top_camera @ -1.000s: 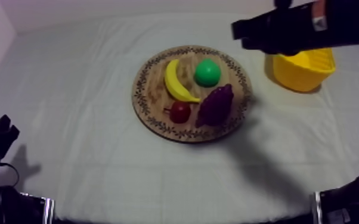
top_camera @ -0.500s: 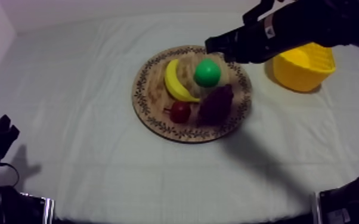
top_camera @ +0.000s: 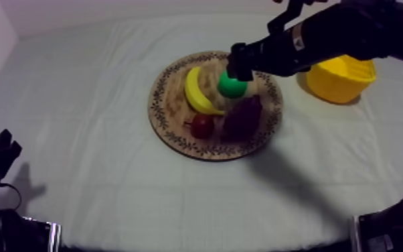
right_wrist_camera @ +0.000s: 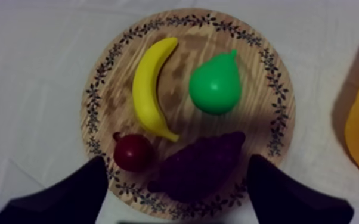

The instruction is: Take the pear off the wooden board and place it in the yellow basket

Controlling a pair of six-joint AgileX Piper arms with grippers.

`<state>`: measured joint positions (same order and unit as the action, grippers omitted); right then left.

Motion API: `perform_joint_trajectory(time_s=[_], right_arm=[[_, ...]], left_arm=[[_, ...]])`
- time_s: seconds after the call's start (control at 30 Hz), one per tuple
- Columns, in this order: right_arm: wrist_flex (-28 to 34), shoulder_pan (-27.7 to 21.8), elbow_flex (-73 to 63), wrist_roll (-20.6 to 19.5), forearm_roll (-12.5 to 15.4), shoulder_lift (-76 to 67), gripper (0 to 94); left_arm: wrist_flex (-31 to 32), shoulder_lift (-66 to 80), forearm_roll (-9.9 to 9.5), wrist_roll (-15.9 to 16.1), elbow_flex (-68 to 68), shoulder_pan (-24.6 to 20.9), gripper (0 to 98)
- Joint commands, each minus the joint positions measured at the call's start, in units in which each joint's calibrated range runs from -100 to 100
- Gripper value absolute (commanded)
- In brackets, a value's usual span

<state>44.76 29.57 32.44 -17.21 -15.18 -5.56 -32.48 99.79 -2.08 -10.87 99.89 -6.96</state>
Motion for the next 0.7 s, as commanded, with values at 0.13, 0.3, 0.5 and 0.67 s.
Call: perform_joint_trajectory(time_s=[0.13, 0.3, 0.5, 0.67], right_arm=[[-1.4, -2.58, -4.0, 3.35, 2.75, 6.45, 86.3], [-2.72, -4.46, -9.25, 4.9, 3.74, 14.72, 85.8], [-2.59, -4.87, -15.97, 3.49, 2.16, 25.45, 85.2], [-0.6, -4.99, -22.24, 3.18, 2.04, 33.13, 83.7]], left_arm=[[-0.02, 0.04, 0.0, 0.02, 0.0, -0.03, 0.1], [-0.02, 0.04, 0.0, 0.0, 0.0, -0.03, 0.1], [-0.02, 0.04, 0.0, 0.01, 0.0, -0.03, 0.1], [-0.02, 0.04, 0.0, 0.0, 0.0, -0.03, 0.1]])
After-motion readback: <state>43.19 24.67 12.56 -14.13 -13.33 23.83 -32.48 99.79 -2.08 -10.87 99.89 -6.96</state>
